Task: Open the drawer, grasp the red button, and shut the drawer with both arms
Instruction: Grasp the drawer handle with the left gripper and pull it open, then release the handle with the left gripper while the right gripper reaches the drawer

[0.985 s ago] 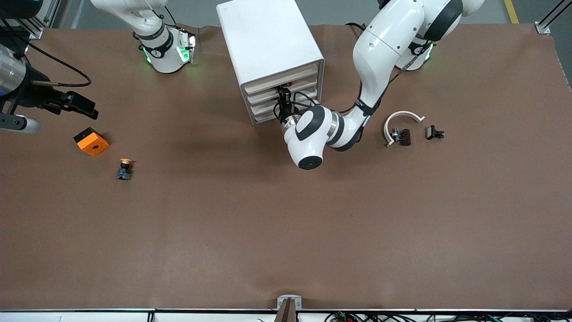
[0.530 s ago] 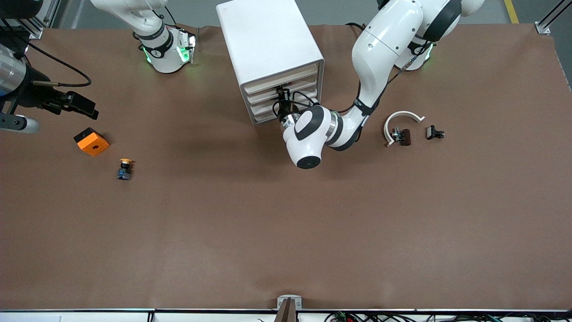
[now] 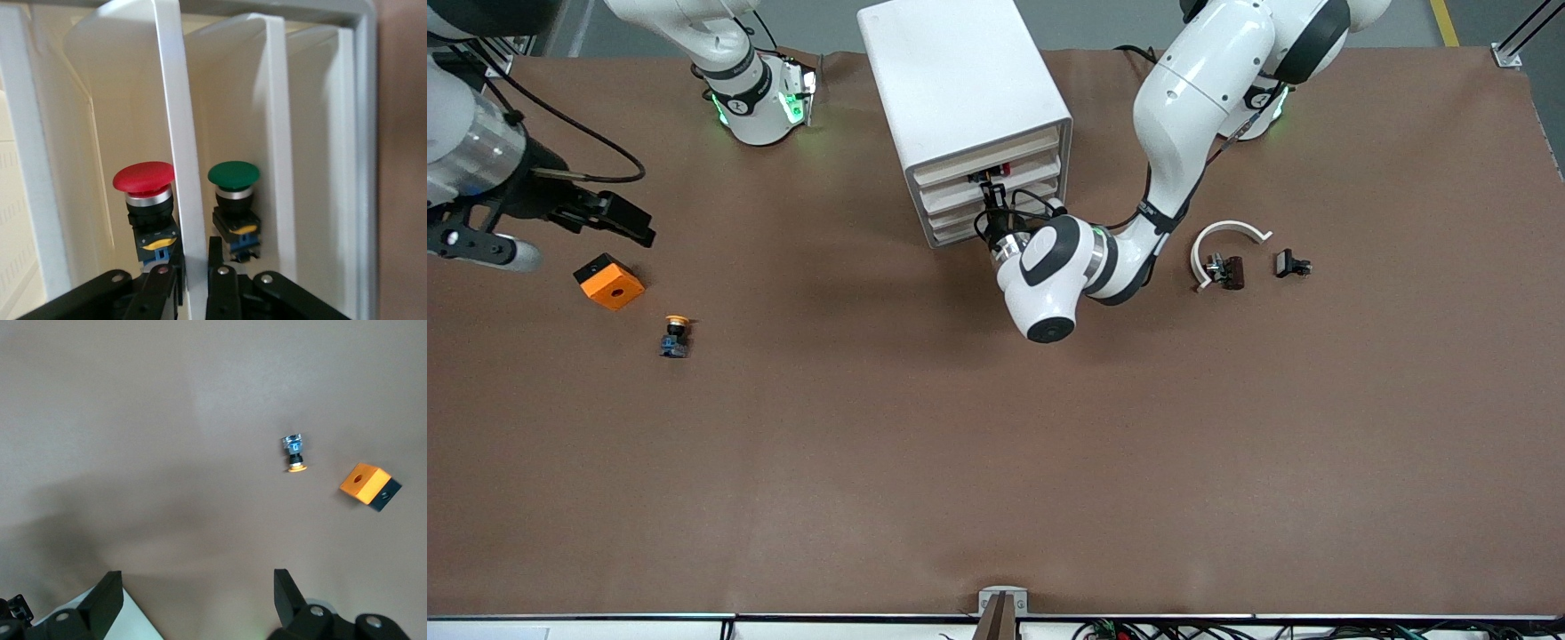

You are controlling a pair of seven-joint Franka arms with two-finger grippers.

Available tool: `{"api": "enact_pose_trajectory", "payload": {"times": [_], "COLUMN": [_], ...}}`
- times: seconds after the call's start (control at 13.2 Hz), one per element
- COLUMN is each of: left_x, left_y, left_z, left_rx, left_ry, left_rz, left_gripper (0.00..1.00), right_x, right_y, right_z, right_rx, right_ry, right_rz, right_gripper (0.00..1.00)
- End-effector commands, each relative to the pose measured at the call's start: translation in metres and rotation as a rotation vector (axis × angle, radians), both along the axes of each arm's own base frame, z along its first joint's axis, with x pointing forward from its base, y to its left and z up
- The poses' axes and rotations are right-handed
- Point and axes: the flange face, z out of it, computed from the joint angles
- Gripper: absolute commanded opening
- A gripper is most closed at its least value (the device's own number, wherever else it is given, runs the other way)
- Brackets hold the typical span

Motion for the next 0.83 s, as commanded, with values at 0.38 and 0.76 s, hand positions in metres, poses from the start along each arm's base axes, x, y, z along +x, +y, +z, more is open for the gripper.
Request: {"api": "enact_pose_trajectory", "payload": {"times": [0.38, 0.76], "left_x": [0.062, 0.080], "left_y": [0.028, 0.036], "left_z": [0.015, 0.020], "left_rx": [-0.028, -0.039], "left_ry": [-0.133, -0.176], "left_rz": [0.132, 0.180], "left_gripper": [0.16, 0.56], "right_x": [0.014, -0.010], "right_y": [0.106, 0.200], "right_z": [-0.022, -0.032], "right_rx": [0.029, 0.040], "right_ry": [-0.011, -0.022], "right_rz": [-0.333, -0.535], "right_gripper": [1.00, 1.00]}}
